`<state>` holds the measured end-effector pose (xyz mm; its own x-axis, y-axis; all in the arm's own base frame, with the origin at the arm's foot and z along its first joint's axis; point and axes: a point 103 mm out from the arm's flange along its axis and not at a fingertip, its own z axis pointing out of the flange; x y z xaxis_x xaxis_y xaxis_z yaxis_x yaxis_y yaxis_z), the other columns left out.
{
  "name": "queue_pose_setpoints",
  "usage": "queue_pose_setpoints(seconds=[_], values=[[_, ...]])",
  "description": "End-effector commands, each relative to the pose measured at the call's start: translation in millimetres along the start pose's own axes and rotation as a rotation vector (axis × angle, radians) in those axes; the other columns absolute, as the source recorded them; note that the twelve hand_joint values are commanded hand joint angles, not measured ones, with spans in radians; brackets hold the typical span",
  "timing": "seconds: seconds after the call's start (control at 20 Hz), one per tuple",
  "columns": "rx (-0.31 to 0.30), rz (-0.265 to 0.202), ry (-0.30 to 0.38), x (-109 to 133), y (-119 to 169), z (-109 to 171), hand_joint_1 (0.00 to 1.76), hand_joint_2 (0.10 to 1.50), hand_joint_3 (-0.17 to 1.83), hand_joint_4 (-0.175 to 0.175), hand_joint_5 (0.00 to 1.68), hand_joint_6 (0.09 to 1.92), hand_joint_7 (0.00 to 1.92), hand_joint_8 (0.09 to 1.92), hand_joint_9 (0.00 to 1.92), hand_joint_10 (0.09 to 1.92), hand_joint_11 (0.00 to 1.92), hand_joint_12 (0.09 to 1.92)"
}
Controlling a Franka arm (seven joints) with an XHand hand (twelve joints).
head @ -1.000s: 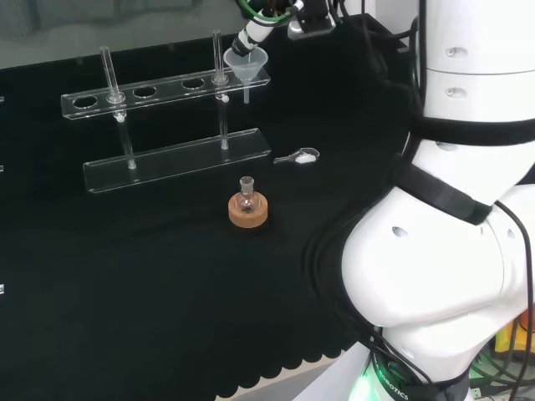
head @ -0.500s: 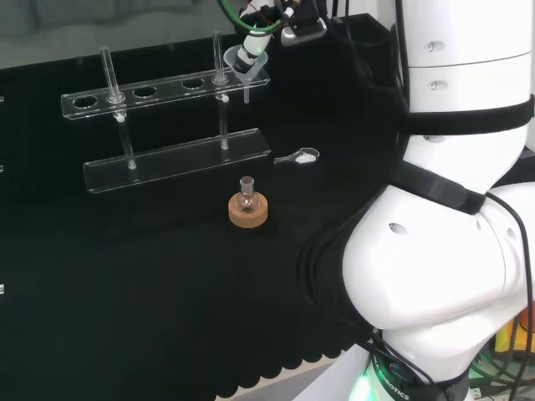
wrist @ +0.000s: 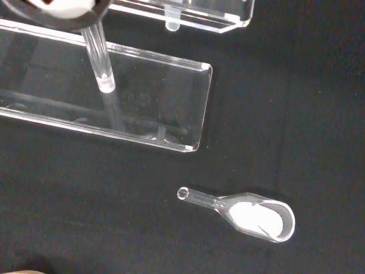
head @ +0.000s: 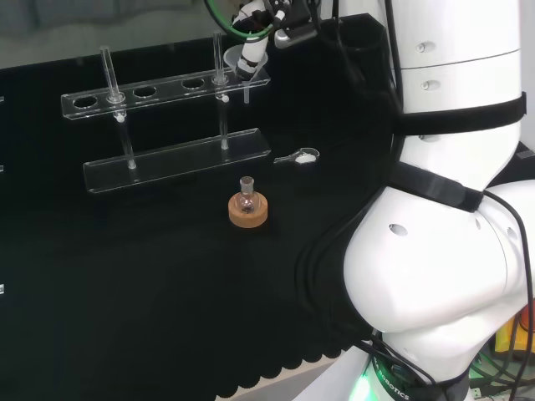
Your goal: Pick up the funnel from the transparent funnel stand.
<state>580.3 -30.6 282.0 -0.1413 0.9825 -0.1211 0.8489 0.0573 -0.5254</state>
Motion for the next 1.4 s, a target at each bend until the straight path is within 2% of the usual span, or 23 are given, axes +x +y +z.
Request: queue_pose_setpoints(seconds=[0.05,0.4,0.8,0.9,1.0,1.15,1.25,1.4], values=[[0.018,0.003,-0.025,0.1,2.9,1.7,0.78,0.61,0.48,-0.053,0.01,0.09,0.0,0.32,0.06,0.83,0.16,1.52],[0.031,-0.003,-0.035,-0.1,6.7,3.4,0.8,0.59,0.51,-0.053,0.02,0.09,0.0,0.33,0.1,0.83,0.21,1.51],[0.042,0.0,-0.079,4.5,12.3,3.4,0.83,0.58,0.57,-0.055,0.09,0.09,0.0,0.44,0.26,0.78,0.26,1.48],[-0.01,0.003,-0.12,7.2,10.5,1.6,0.83,0.58,0.58,-0.06,0.13,0.09,0.02,0.53,0.33,0.74,0.26,1.48],[-0.031,0.014,-0.167,9.5,8.9,-0.8,0.87,0.58,0.62,-0.062,0.24,0.09,0.13,0.62,0.46,0.69,0.3,1.45],[-0.053,0.043,-0.213,11.1,6.6,-3.3,0.92,0.58,0.68,-0.04,0.49,0.09,0.33,0.65,0.64,0.6,0.37,1.4],[-0.078,0.068,-0.233,10.5,2.4,-7.6,0.94,0.61,0.71,-0.022,0.64,0.21,0.43,0.63,0.72,0.54,0.4,1.37],[-0.13,0.091,-0.259,8.5,-8.9,-20.0,0.94,0.64,0.73,-0.013,0.64,0.48,0.49,0.62,0.78,0.49,0.44,1.34]])
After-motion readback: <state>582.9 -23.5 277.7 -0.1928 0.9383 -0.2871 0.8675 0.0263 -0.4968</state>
